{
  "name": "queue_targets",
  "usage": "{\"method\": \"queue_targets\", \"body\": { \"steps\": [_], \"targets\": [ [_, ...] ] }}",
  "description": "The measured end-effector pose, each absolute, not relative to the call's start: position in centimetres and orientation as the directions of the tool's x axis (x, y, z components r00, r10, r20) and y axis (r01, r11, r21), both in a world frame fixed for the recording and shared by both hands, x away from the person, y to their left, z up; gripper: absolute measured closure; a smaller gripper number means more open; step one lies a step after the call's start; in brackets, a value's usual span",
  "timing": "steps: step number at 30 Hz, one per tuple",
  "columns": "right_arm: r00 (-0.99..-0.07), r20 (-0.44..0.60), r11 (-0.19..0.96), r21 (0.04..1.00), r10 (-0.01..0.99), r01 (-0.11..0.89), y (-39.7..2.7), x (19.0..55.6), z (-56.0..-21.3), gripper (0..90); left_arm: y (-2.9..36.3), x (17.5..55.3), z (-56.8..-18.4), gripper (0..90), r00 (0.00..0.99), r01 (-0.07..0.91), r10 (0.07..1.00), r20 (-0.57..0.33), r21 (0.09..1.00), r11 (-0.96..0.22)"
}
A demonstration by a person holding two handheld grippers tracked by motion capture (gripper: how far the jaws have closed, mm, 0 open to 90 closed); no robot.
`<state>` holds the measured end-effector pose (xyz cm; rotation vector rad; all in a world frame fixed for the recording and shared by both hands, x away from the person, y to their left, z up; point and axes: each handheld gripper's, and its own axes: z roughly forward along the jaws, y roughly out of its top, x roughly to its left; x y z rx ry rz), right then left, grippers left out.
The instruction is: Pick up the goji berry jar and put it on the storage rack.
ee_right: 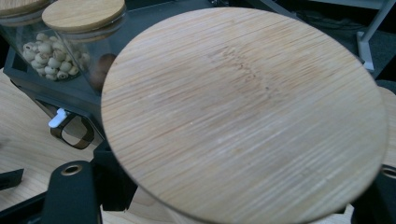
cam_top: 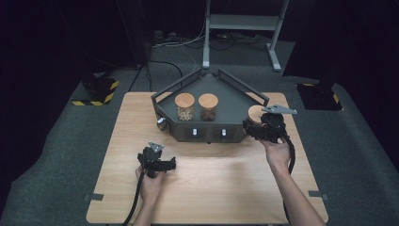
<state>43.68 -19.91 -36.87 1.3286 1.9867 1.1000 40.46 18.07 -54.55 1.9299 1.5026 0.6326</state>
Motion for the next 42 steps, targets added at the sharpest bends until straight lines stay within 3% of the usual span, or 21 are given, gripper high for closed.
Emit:
{"method": "queue_targets", "body": {
  "steps": [21,42],
  "targets": [
    [-0.362,0.052,0.15,0.849,0.931,0.506,-19.3,45.4,-35.6,25.6,18.0,40.5,-54.6,0.8,0.242,0.681,0.97,0.003,0.711,-0.172],
    [-0.362,-0.001,0.206,0.824,0.932,0.528,-15.7,48.4,-35.9,25.6,18.0,40.5,-54.6,0.8,0.243,0.682,0.97,0.003,0.711,-0.173]
  ]
}}
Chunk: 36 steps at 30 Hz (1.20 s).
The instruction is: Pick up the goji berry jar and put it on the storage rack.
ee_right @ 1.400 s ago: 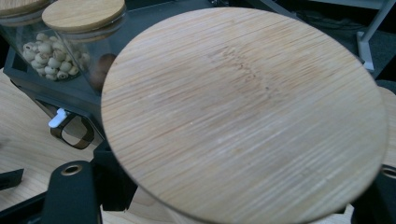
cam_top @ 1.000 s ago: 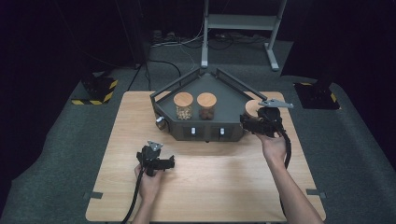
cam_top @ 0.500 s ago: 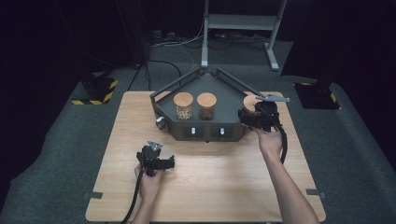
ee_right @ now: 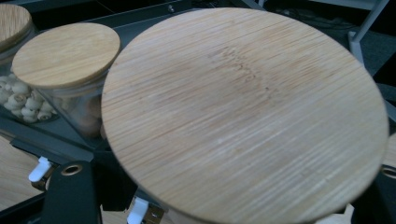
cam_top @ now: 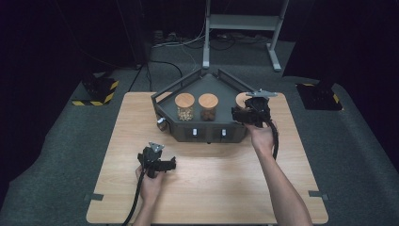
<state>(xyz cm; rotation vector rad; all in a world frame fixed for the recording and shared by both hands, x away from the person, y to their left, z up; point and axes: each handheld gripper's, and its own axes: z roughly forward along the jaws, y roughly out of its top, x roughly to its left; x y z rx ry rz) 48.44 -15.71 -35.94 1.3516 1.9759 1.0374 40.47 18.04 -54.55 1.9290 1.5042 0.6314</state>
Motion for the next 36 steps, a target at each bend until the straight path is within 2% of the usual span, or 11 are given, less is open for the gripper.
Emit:
{"method": "queue_targets", "body": {
  "steps": [15,36],
  "targets": [
    [-0.339,-0.029,0.227,0.796,0.94,0.561,-14.4,50.1,-37.3,25.6,18.0,40.5,-54.6,0.8,0.241,0.681,0.971,0.001,0.713,-0.169],
    [-0.267,-0.012,0.176,0.783,0.964,0.597,-13.7,52.1,-38.5,25.6,18.0,40.5,-54.6,0.8,0.239,0.68,0.971,0.003,0.713,-0.17]
  ]
}}
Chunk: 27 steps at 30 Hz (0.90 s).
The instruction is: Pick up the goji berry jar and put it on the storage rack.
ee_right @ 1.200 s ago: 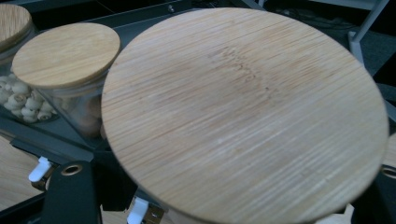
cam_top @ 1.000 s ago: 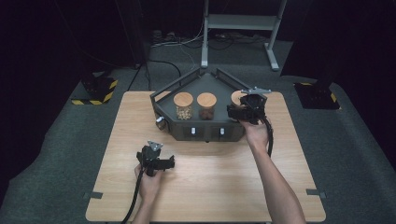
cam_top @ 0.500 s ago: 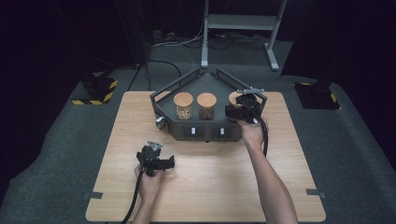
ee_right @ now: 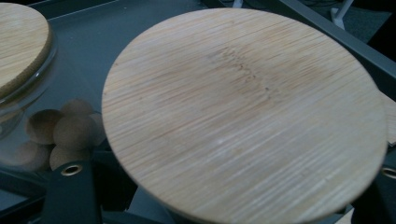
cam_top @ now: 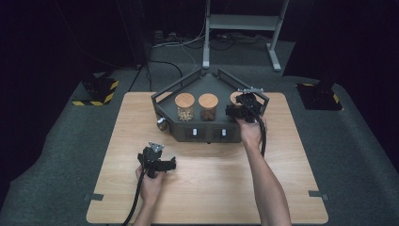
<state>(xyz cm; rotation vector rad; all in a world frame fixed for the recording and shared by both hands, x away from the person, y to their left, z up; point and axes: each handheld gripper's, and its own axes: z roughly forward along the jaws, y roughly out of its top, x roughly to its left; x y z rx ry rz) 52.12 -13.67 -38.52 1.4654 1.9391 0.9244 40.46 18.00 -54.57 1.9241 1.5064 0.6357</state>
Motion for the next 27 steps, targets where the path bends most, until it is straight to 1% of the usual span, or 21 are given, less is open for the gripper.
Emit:
{"method": "queue_targets", "body": {
  "steps": [13,27],
  "targets": [
    [-0.287,-0.01,0.19,0.772,0.958,0.606,-12.8,52.6,-39.5,25.6,18.0,40.4,-54.6,0.9,0.237,0.68,0.972,0.004,0.714,-0.169],
    [-0.305,-0.018,0.204,0.782,0.952,0.589,-13.0,52.4,-39.8,25.5,18.0,40.4,-54.6,0.9,0.237,0.68,0.971,0.004,0.713,-0.169]
  ]
}}
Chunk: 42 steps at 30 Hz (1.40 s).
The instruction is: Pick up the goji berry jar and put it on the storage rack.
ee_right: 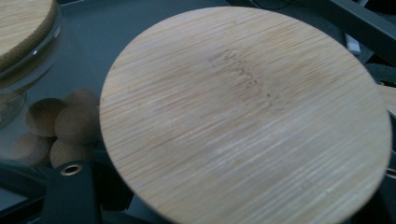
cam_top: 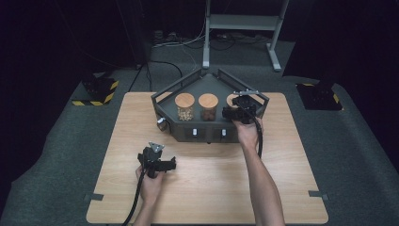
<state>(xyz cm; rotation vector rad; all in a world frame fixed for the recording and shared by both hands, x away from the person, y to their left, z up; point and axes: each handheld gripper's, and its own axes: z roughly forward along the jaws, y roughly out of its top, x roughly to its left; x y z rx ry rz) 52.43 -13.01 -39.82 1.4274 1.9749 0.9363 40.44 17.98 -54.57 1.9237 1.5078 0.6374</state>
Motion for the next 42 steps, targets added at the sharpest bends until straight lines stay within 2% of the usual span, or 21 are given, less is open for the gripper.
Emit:
{"method": "queue_targets", "body": {
  "steps": [12,20,24,28,33,42],
  "targets": [
    [-0.306,-0.021,0.207,0.78,0.952,0.591,-13.0,52.5,-39.8,25.2,18.0,40.4,-54.6,0.9,0.237,0.68,0.972,0.004,0.714,-0.169],
    [-0.333,0.015,0.202,0.768,0.943,0.607,-12.8,52.7,-39.5,11.4,18.0,40.4,-54.6,1.0,0.237,0.68,0.971,0.004,0.713,-0.169],
    [-0.341,0.019,0.207,0.763,0.94,0.612,-12.8,52.7,-39.5,7.7,18.0,40.4,-54.6,0.9,0.237,0.68,0.971,0.004,0.713,-0.169],
    [-0.335,-0.003,0.222,0.753,0.942,0.62,-12.7,52.6,-39.5,7.3,18.0,40.4,-54.6,0.9,0.237,0.68,0.971,0.004,0.714,-0.169],
    [-0.349,0.032,0.2,0.769,0.937,0.607,-13.2,52.3,-39.0,5.7,18.0,40.5,-54.6,0.9,0.237,0.68,0.971,0.003,0.713,-0.169],
    [-0.381,0.032,0.216,0.779,0.924,0.588,-13.6,51.5,-38.3,4.5,18.0,40.5,-54.6,0.8,0.238,0.68,0.971,0.003,0.713,-0.169]
  ]
}}
